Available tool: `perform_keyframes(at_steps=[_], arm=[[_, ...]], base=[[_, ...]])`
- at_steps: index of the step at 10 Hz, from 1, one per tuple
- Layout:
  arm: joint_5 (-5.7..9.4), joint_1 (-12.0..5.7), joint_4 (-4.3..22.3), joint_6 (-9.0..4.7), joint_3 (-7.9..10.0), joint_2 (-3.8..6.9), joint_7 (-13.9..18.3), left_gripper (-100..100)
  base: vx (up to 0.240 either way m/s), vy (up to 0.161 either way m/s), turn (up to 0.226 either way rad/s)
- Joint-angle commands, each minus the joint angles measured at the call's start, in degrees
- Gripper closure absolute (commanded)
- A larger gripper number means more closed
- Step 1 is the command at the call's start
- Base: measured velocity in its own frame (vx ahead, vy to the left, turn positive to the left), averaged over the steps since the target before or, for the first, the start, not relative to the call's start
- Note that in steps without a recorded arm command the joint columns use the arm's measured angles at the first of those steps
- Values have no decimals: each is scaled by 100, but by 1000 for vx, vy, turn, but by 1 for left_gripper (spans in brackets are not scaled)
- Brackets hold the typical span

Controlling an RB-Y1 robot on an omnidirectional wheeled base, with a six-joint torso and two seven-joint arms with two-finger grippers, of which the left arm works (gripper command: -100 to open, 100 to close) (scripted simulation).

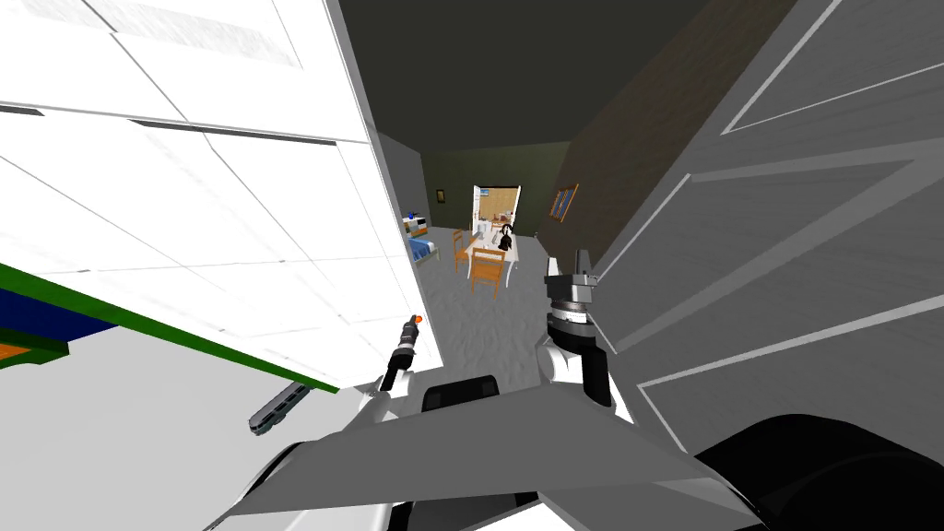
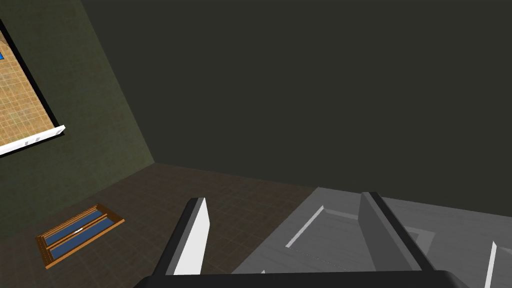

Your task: Push the door open

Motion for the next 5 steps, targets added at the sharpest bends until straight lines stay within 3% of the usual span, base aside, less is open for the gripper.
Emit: perform_keyframes(at_steps=[1, 5], arm=[[72, 41, -143, 38, 140, 51, -55, 100], [180, 39, -127, 46, 338, 62, -136, 100]], base=[[154, -74, 50], [143, -63, 40]])
